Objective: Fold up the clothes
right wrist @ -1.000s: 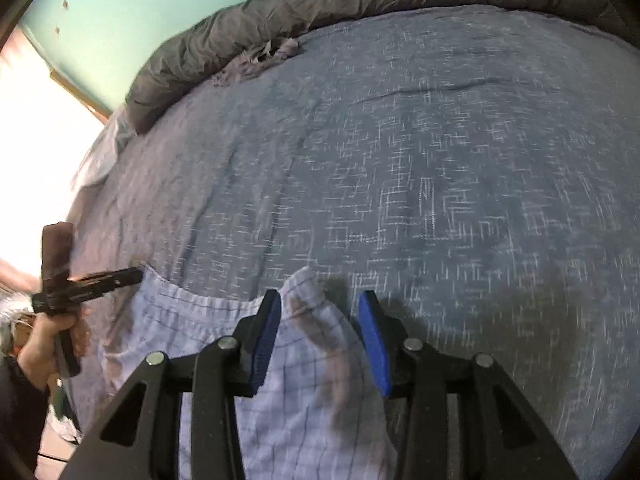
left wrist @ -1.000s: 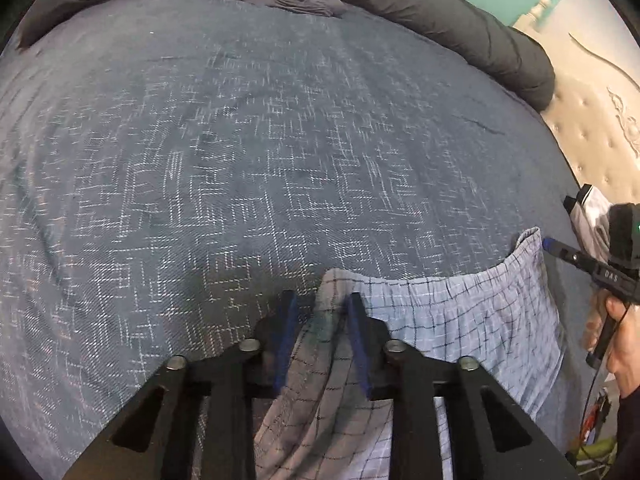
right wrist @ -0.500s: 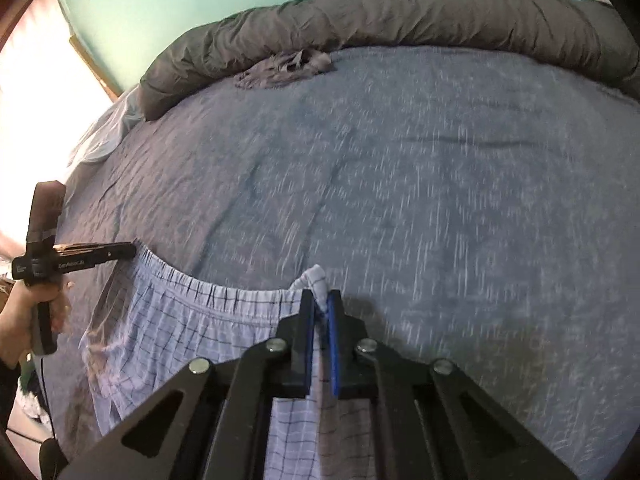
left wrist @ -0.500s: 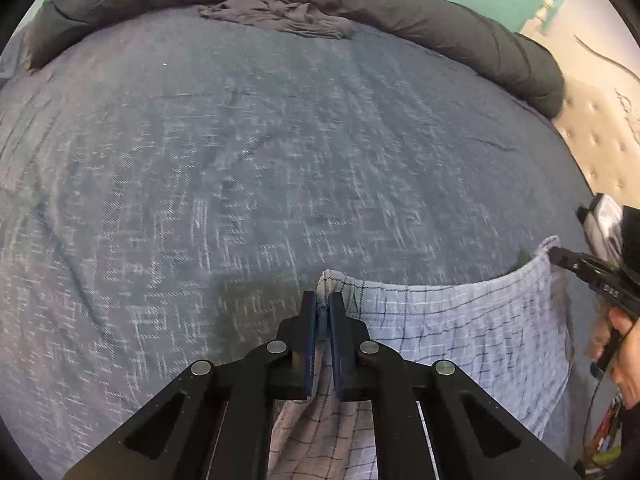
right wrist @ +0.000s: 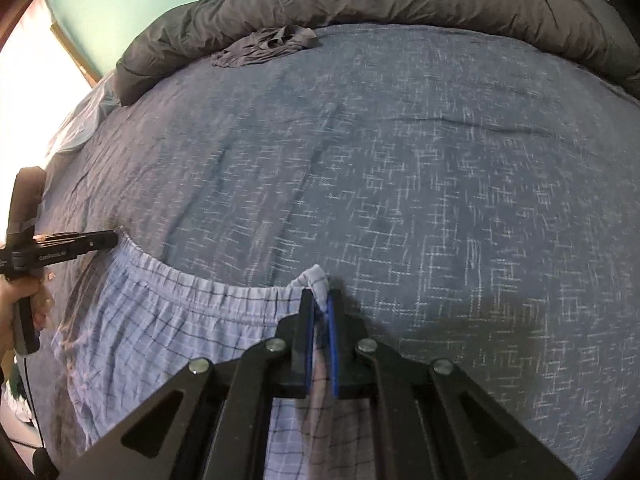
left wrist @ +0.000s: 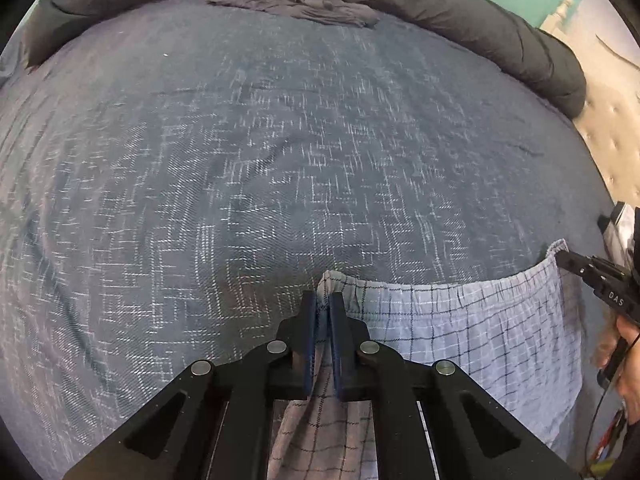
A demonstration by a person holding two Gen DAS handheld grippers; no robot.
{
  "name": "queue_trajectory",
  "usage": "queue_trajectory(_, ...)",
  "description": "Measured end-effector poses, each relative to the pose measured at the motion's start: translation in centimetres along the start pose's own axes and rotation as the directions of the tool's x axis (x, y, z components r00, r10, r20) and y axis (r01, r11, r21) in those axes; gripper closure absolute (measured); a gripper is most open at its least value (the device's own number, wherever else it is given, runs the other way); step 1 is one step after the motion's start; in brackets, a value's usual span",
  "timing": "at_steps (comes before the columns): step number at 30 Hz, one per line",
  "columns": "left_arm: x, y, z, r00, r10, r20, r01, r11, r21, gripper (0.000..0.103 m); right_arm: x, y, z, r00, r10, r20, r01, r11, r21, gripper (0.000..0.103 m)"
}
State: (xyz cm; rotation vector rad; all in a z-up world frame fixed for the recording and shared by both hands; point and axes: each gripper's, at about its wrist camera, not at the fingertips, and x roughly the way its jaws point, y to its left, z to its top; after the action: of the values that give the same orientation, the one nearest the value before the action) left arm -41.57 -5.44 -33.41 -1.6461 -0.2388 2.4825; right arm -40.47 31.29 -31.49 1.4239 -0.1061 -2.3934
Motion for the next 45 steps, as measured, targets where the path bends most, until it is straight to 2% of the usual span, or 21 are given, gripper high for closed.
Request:
queue_trajectory(1,0.2,-0.2,0.2,1.0,-0.006,0.005,0.006,1.0,-0.005,0.094,0.0,-0.1,0.0,1.0,-0.003,0.0,0.003,1.0,0.01,0.096)
queue_trajectory(2,0.4,-0.4,0.3,1.0,-0.013,0.011,0.014,1.0,-0.012,0.093,-0.1,-0.3,0.0,1.0,-0.006,0.002,0.006,1.0,0.02,0.091)
queue_trajectory(4,0.0,-0.2,0.1,0.999,-0.03,0.021,0.031,0.999,-0.031,0.092,-1.2,-0.6,0.2,0.998,-0.03,0.049,0.028,0.999,0.037,0.071)
queue_trajectory(5,-0.5,0.0,0.1,0.999,-0.026,0.032,0.027,0.999,-0.04,0.086,-2.0,-1.0,0.3,0.997,-0.027,0.071,0.023,0.998,0.055,0.06)
queue_trajectory(6,-1.0,0.1,0.1,0.999,-0.028,0.042,0.031,0.998,-0.053,0.083,-2.8,-1.6,0.3,0.996,-0.011,0.089,0.004,0.997,0.081,0.055)
queue_trajectory(11,-4.4,0.9,-0.8,0.997,-0.046,0.065,0.05,0.996,-0.075,0.081,-7.3,-3.8,-1.5,0.994,0.036,0.099,-0.048,0.992,0.117,0.055)
queue_trajectory(16,-7.6,3.7,-5.0,0.997,-0.054,0.047,0.055,0.998,-0.034,0.078,-10.3,-5.9,-6.5,0.998,0.049,0.035,-0.053,0.99,0.134,0.055)
queue_trajectory(18,-8.3,4.7,-6.8,0.998,-0.053,0.031,0.054,0.998,-0.026,0.078,-10.4,-6.8,-8.5,0.998,0.07,-0.001,-0.069,0.983,0.168,0.055)
queue_trajectory(23,-8.5,6.8,-11.2,1.0,-0.023,-0.011,0.023,0.999,-0.027,0.078,-10.0,-7.1,-12.5,0.995,0.064,-0.074,-0.05,0.983,0.179,0.055)
queue_trajectory(25,-8.4,7.0,-12.9,0.999,-0.033,-0.028,0.032,0.998,-0.048,0.078,-9.6,-7.0,-13.6,0.994,0.053,-0.09,-0.036,0.982,0.183,0.055)
queue_trajectory(26,-8.2,7.3,-13.6,0.998,-0.04,-0.038,0.038,0.997,-0.063,0.078,-9.5,-7.0,-13.9,0.994,0.055,-0.092,-0.037,0.982,0.186,0.055)
queue_trajectory(28,-8.0,7.7,-14.6,0.998,-0.049,-0.049,0.046,0.996,-0.074,0.078,-9.2,-7.0,-14.5,0.994,0.058,-0.095,-0.039,0.981,0.192,0.074)
queue_trajectory(29,-7.9,7.8,-15.0,0.997,-0.052,-0.052,0.048,0.996,-0.077,0.079,-9.1,-7.2,-14.6,0.994,0.066,-0.092,-0.046,0.978,0.206,0.091)
queue_trajectory(31,-7.9,8.0,-15.3,0.998,-0.047,-0.052,0.042,0.996,-0.083,0.089,-9.0,-7.4,-14.8,0.993,0.082,-0.084,-0.061,0.971,0.231,0.097)
queue_trajectory(32,-8.0,8.1,-15.4,0.998,-0.044,-0.052,0.04,0.996,-0.083,0.102,-9.2,-7.3,-14.8,0.994,0.082,-0.077,-0.062,0.972,0.225,0.101)
queue_trajectory(36,-9.2,8.2,-15.3,0.999,-0.031,-0.026,0.029,0.997,-0.071,0.102,-10.7,-7.3,-14.1,0.997,0.076,-0.033,-0.067,0.973,0.22,0.102)
queue_trajectory(39,-10.7,9.1,-15.8,0.999,-0.034,-0.015,0.033,0.996,-0.079,0.103,-11.0,-7.3,-13.9,0.997,0.06,-0.041,-0.05,0.978,0.202,0.102)
queue_trajectory(45,-11.2,11.4,-15.6,0.999,-0.018,-0.034,0.013,0.99,-0.141,0.103,-11.0,-8.1,-14.4,0.999,0.028,-0.039,-0.017,0.97,0.244,0.102)
